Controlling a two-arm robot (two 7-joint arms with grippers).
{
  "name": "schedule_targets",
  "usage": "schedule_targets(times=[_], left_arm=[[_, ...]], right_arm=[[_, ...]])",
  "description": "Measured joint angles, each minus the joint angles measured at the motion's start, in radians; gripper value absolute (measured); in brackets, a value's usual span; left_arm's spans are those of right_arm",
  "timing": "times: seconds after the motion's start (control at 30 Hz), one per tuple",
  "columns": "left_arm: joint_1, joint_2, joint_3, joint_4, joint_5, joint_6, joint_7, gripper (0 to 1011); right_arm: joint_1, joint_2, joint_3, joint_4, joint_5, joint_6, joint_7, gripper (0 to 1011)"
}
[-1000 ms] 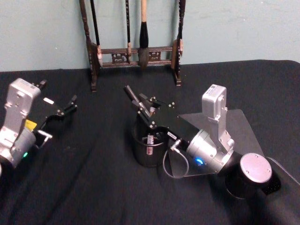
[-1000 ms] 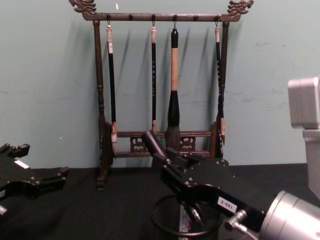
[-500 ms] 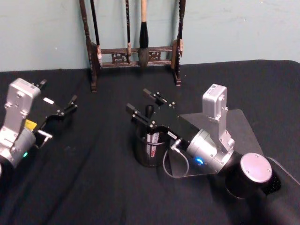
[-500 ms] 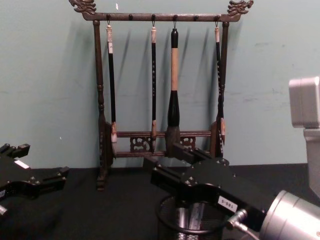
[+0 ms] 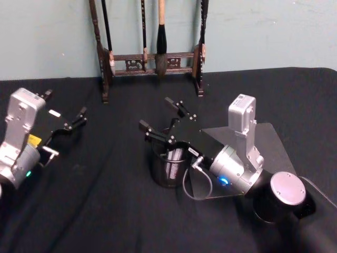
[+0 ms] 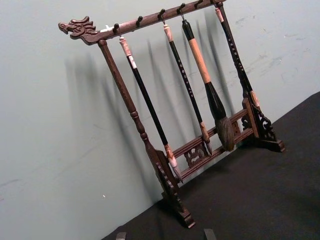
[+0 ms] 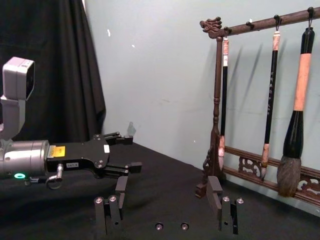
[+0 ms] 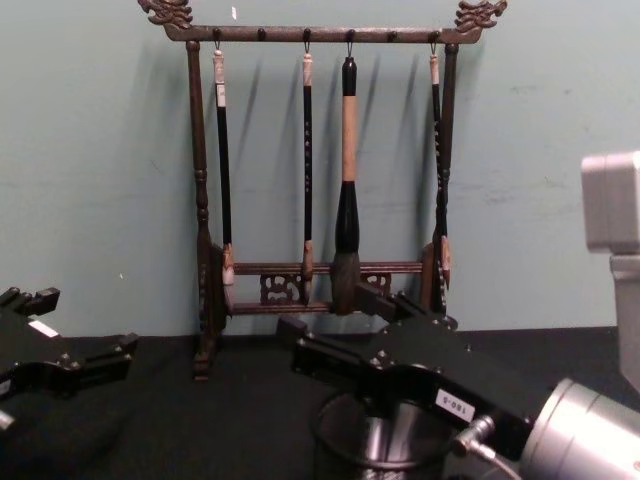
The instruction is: Pick up the water-based marker from the table and place it into the pen holder.
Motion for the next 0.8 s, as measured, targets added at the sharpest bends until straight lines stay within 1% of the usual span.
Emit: schedule_targets(times=[0.27, 0.47, 0.63, 0.67, 0.7, 0.77, 0.8], left_arm=[[0.0, 0.0, 0.0, 0.0, 0.0, 0.0, 0.0, 1001], [0.0, 0.0, 0.0, 0.0, 0.0, 0.0, 0.0, 1001], [0.0, 0.0, 0.0, 0.0, 0.0, 0.0, 0.0, 1001], [0.0, 0.0, 0.0, 0.0, 0.0, 0.0, 0.0, 1001], [0.0, 0.0, 0.0, 0.0, 0.0, 0.0, 0.0, 1001], [0.0, 0.0, 0.0, 0.0, 0.0, 0.0, 0.0, 1001], [0.0, 0.0, 0.0, 0.0, 0.0, 0.0, 0.0, 1001]], right_arm=[[0.007, 0.003, -0.005, -0.017, 0.017, 0.0, 0.018, 1002], [0.007, 0.014, -0.006, -0.061, 0.02, 0.0, 0.017, 1002], [0.002, 0.03, 0.01, -0.112, 0.018, -0.006, -0.006, 1003], [0.002, 0.03, 0.01, -0.112, 0.018, -0.006, -0.006, 1002], [-0.003, 0.038, 0.021, -0.135, 0.012, -0.009, -0.022, 1002], [-0.007, 0.045, 0.03, -0.149, 0.007, -0.01, -0.034, 1002], [-0.013, 0.051, 0.04, -0.166, 0.003, -0.009, -0.048, 1003]])
